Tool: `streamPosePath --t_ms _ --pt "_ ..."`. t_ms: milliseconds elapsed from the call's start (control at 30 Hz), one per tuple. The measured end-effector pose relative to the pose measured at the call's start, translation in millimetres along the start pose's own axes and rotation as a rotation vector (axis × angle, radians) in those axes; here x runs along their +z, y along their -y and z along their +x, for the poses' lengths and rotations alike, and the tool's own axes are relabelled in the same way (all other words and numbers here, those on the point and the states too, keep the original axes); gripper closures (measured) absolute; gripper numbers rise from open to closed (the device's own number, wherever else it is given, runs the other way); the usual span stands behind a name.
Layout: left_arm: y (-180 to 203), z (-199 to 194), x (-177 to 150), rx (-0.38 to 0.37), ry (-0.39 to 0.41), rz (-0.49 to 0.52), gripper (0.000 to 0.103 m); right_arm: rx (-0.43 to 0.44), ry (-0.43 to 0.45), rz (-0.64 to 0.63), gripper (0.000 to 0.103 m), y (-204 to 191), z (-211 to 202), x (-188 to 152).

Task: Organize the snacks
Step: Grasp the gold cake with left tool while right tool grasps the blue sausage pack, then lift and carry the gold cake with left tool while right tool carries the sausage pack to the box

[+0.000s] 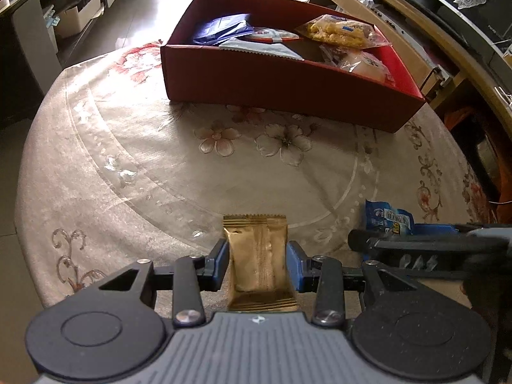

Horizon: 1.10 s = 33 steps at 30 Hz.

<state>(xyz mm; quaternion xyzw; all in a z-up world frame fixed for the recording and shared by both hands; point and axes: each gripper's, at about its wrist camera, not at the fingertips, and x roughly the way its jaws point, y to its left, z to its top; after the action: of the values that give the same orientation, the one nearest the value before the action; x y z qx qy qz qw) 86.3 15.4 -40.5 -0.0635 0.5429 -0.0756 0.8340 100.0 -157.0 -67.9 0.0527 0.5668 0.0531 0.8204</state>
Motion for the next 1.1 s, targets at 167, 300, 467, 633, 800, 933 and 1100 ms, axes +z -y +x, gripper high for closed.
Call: streamPosePath --t_ms 167,300,467,633,800,933,1100 --pt "-1.2 4.7 0.2 0.025 -0.003 0.001 0.063 -0.122 0.036 -0.158 0.022 -19.0 3.4 -12.4" --pt "-2.9 10.7 1.5 0.035 -0.009 -0.031 0.059 -0.121 0.046 -0.156 0.024 -10.3 0.1 -20.2" --pt "4.7 16.5 3.1 0.048 -0.009 -0.061 0.043 -0.102 0.066 -0.174 0.025 -8.9 -9.8 -20.1" --pt "21.8 21.1 0.3 0.08 -0.008 -0.023 0.032 -0.116 0.082 -0.182 0.025 -1.9 -13.9 -21.3" --pt "22.8 20.2 -2.2 0.146 0.016 -0.028 0.052 -0.117 0.085 -0.182 0.025 3.2 -15.6 -21.8" --pt "16.3 17.3 -1.8 0.144 0.019 -0.051 0.062 -0.1 0.095 -0.192 0.025 3.0 -19.8 -22.9" --pt "10.4 10.3 -2.5 0.128 0.028 -0.074 0.064 -0.094 0.116 -0.19 0.026 3.0 -25.7 -22.4"
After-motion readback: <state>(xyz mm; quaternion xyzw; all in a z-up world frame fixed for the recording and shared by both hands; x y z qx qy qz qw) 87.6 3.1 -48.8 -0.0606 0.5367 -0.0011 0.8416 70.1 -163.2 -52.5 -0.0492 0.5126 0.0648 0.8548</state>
